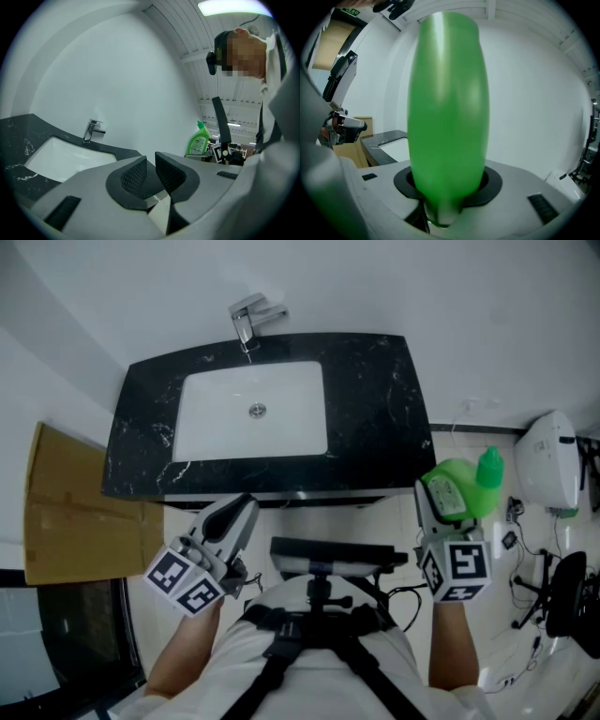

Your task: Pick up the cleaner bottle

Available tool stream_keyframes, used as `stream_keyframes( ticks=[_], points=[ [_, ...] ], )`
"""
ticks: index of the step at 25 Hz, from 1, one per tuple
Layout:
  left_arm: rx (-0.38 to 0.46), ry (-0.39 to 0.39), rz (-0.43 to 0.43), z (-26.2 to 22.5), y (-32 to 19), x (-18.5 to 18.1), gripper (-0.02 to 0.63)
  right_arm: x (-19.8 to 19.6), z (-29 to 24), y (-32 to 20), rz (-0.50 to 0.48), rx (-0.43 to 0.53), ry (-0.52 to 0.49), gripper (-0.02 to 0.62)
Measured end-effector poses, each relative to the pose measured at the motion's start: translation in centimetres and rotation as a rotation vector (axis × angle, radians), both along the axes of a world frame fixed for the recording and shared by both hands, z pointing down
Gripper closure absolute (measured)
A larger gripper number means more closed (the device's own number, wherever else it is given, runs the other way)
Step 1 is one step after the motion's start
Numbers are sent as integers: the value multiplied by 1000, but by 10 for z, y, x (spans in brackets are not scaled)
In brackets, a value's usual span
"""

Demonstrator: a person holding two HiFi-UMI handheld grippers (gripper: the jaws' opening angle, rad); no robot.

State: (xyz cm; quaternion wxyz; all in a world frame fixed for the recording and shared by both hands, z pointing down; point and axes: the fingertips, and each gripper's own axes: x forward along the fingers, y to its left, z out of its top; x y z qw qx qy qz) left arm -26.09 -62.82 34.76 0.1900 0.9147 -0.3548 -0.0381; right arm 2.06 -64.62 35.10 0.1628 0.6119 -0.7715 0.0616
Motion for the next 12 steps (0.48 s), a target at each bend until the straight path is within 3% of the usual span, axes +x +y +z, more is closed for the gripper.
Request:
stream_keyframes(
  ticks=[12],
  points=[
    [-4, -3, 1, 1, -2, 1, 554, 1, 1, -5, -1, -5, 8, 422]
  ],
)
